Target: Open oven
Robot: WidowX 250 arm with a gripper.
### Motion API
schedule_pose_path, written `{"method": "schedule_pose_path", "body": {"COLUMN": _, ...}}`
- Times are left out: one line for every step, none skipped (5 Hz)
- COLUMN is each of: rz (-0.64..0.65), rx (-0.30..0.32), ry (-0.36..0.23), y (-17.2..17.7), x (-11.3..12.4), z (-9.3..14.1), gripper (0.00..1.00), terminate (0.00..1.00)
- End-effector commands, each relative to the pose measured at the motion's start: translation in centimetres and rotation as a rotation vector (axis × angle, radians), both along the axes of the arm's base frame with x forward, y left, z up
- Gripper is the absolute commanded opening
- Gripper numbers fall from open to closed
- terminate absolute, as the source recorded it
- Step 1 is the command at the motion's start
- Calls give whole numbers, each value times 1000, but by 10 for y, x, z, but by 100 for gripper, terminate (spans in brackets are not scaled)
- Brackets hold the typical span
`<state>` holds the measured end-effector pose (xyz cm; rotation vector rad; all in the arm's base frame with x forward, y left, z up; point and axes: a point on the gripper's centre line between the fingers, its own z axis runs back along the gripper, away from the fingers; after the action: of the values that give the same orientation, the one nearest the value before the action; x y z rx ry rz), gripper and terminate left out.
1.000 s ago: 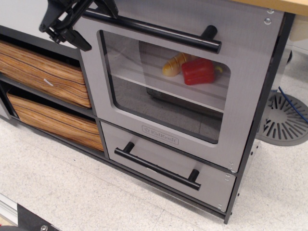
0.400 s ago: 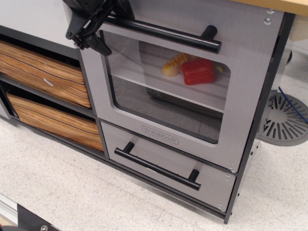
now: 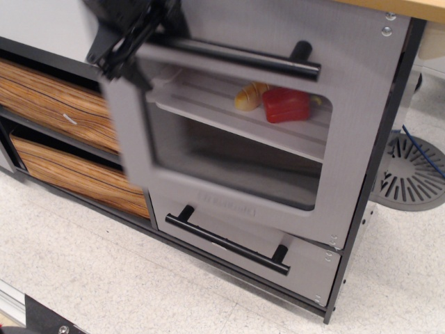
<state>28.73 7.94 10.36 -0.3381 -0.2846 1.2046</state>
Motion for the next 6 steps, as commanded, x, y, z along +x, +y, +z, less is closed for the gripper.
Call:
{"method": "schedule_pose_path", "body": {"rz": -82, "rx": 21, "ry": -59, "y": 6, "x": -11, "z": 21, "gripper": 100, "terminate": 0}}
{"method": "schedule_pose_path", "body": {"rz": -111, "rx": -1, "ry": -71, "y": 6, "x": -13, "z": 47, "gripper": 100, "terminate": 0}}
{"method": "schedule_pose_path", "body": {"rz": -179, "rx": -21, "ry": -102, "y": 0, "x": -36, "z": 67, "gripper": 100, "terminate": 0}}
{"method": "schedule_pose_path", "body": {"rz": -342, "rx": 61, "ry": -27, "y": -4, "x": -76, "z": 51, "gripper": 100, "terminate": 0}}
{"method": "schedule_pose_path", "body": {"rz": -490, "rx": 204, "ry": 73, "y": 5, "x": -106, "z": 6, "gripper": 100, "terminate": 0}}
{"method": "schedule_pose_path", "body": {"rz": -559, "rx": 330, "ry": 119, "y": 25, "x": -109, "z": -28, "gripper": 100, "terminate": 0}}
